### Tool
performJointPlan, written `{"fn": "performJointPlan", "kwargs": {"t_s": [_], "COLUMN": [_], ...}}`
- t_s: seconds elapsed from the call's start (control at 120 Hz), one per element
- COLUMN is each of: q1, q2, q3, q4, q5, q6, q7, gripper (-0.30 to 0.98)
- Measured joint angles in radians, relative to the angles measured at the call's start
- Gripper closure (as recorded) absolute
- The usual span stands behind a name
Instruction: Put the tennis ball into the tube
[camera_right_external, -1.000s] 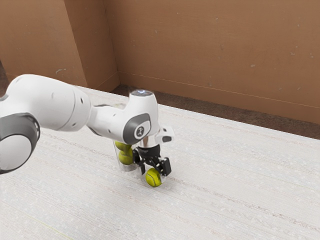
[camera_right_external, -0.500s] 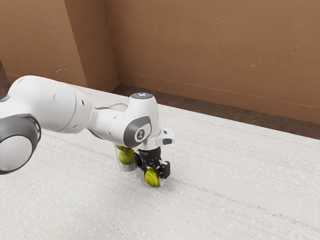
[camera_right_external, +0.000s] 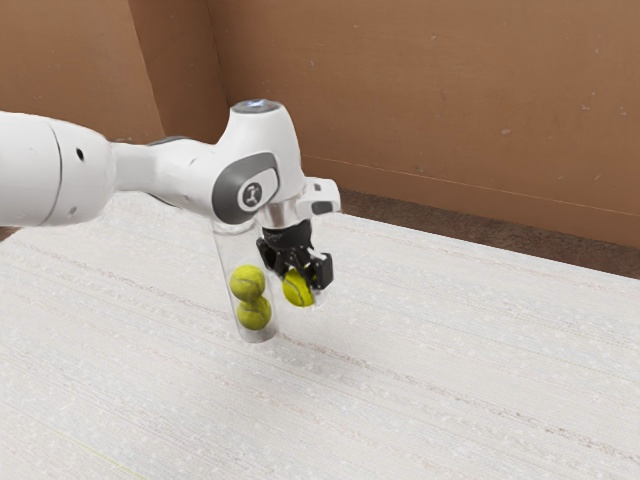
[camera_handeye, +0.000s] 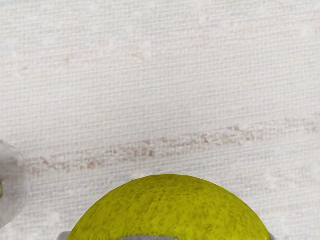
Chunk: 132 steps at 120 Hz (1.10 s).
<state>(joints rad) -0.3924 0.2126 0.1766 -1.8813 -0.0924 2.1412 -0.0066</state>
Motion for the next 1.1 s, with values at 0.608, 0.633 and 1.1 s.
{"fn": "performJointPlan", "kwargs": {"t_s": [0.608,0.633,1.1], "q1": [0.329,0.333,0.331], "q2": [0.014,0.019,-0.079], "q3": [-0.125,-0.123,-0.12], "q4": [0.307,0.31,0.257], "q5": [0.105,0.102,0.08], "q6": [-0.327,-0.329,-0.348], "q7": [0.0,0.004,0.06], "gripper": [0.33,0.33,0.07]}}
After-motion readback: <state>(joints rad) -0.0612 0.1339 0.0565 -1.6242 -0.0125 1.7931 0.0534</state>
